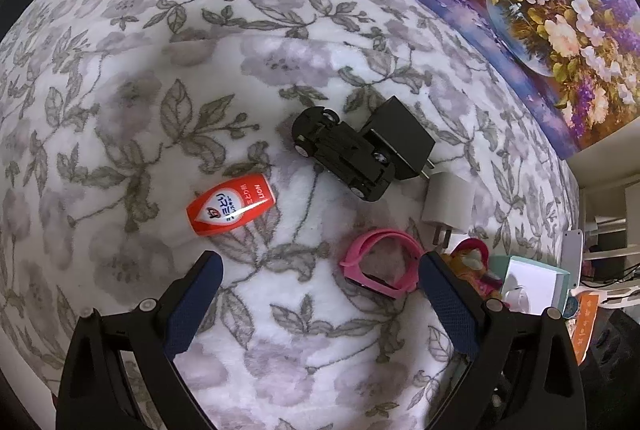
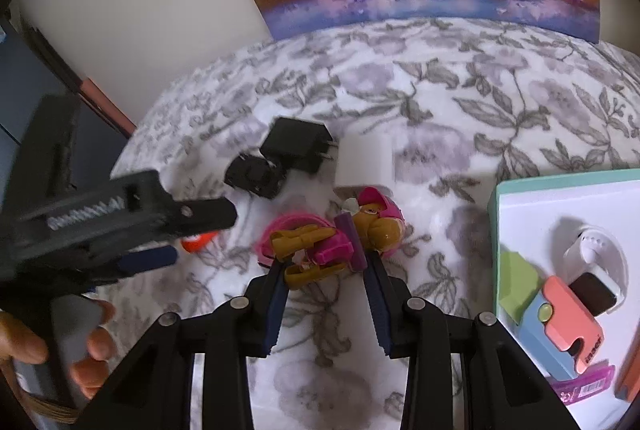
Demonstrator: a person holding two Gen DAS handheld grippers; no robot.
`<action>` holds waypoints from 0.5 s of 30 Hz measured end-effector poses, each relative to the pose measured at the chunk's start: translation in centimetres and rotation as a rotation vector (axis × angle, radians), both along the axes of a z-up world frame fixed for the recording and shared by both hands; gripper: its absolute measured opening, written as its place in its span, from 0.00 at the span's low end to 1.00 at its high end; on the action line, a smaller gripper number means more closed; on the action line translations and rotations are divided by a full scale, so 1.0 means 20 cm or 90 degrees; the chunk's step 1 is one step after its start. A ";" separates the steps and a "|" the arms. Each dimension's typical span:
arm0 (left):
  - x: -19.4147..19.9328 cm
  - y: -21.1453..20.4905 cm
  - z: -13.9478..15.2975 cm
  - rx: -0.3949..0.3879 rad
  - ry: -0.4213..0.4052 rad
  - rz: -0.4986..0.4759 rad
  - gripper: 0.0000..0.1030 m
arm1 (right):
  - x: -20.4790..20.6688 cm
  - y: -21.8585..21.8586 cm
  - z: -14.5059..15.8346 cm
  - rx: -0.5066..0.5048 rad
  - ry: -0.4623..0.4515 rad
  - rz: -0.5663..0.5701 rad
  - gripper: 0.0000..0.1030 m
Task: Organize rigid objects
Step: 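Grasp the pink watch band with the left gripper while the right holds the figure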
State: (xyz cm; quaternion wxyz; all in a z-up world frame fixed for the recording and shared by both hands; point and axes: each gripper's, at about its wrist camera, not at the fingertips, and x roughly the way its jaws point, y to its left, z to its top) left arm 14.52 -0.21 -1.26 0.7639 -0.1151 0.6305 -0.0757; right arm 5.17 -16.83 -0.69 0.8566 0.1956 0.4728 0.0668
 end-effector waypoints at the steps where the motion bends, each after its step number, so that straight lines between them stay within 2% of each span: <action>1: 0.00 0.00 0.00 -0.001 0.000 -0.001 0.95 | 0.00 -0.01 0.01 0.004 -0.003 -0.002 0.38; 7: -0.01 -0.04 -0.02 -0.005 -0.003 -0.021 0.95 | -0.01 -0.08 0.06 0.006 -0.017 -0.039 0.38; 15: -0.05 -0.23 -0.09 0.016 0.010 -0.091 0.95 | -0.06 -0.21 0.14 -0.020 -0.038 -0.091 0.38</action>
